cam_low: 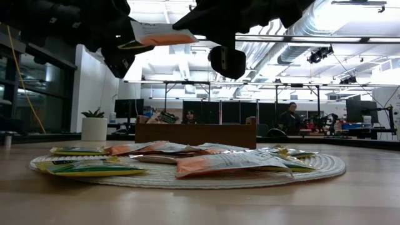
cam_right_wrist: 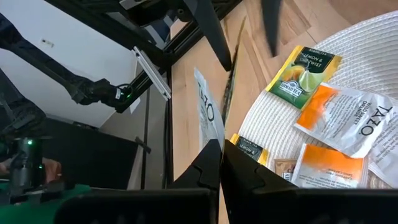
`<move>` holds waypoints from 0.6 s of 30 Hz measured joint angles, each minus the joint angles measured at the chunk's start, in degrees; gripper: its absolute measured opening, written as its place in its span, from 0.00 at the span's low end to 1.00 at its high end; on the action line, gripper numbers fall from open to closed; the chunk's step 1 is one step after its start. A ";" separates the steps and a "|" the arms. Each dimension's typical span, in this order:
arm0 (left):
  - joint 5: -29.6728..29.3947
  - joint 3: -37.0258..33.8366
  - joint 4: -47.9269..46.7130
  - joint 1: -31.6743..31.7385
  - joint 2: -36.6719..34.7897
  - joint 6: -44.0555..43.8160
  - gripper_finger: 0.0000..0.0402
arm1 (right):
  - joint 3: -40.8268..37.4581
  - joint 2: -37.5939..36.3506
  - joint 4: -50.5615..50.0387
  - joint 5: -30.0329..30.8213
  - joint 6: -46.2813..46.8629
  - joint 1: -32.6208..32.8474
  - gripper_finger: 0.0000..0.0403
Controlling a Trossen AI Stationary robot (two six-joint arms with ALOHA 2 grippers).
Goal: Pick & Place Tea
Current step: Put the yellow tea bag into the right section of the wooden organizer
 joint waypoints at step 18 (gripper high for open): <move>1.91 0.00 2.86 0.00 0.00 2.46 0.00 | 0.02 0.02 1.76 0.92 -0.31 0.04 0.01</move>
